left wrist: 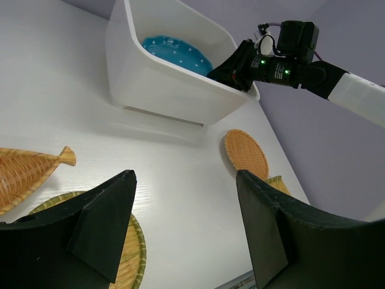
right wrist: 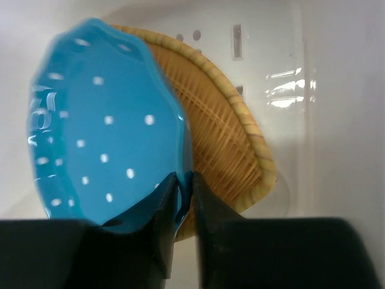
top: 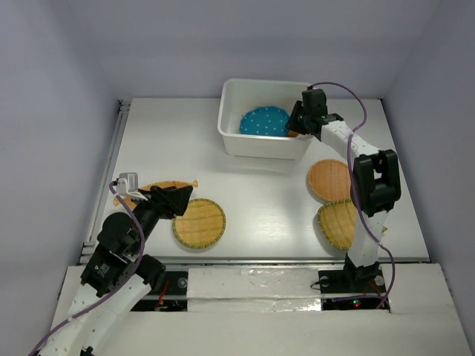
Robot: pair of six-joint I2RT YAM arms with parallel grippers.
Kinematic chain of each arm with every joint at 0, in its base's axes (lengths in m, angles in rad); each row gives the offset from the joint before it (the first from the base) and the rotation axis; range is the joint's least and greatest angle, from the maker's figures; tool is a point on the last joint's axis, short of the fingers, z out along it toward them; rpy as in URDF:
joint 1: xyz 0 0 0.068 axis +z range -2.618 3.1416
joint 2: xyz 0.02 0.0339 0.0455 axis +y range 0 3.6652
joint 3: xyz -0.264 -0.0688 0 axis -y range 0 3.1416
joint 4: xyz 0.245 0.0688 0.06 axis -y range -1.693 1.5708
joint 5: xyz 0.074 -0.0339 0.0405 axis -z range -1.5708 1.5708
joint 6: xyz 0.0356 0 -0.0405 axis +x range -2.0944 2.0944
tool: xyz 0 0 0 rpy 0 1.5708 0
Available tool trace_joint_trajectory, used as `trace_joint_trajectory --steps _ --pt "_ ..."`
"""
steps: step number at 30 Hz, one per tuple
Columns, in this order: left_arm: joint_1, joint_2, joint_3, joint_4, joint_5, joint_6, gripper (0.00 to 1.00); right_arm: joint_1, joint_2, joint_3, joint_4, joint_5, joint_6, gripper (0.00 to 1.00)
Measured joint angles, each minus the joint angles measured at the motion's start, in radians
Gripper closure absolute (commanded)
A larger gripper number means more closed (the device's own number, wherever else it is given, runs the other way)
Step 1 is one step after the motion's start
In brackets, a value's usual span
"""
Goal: Place the plates into the plastic bin on the countertop
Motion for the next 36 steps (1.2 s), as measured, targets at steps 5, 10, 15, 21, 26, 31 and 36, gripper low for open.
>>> trace_joint_trajectory --steps 5,10,15,21,26,31,36 --pt "0.006 0.009 0.000 0.000 0.003 0.000 0.35 0.000 -0.011 -0.012 0.008 -0.017 0.000 0.44" --pt "0.007 0.011 0.000 0.000 0.003 0.000 0.35 0.000 -0.091 -0.013 0.028 -0.019 0.000 0.33" --pt "0.007 0.011 0.000 0.000 0.003 0.000 0.35 0.000 -0.271 -0.101 0.124 -0.008 0.008 0.32" --pt "0.007 0.011 0.000 0.000 0.003 -0.001 0.51 0.047 -0.534 -0.266 0.265 0.003 0.034 1.00" --pt "0.013 0.009 0.000 0.000 0.001 -0.005 0.76 0.243 -0.707 -0.486 0.419 -0.024 0.057 1.00" --pt "0.014 -0.010 0.000 -0.001 -0.022 -0.002 1.00 0.459 -0.681 -0.622 0.473 -0.054 0.078 1.00" --pt "0.014 -0.036 0.000 -0.002 -0.053 -0.004 1.00 0.599 -0.577 -0.711 0.483 -0.058 0.115 0.88"
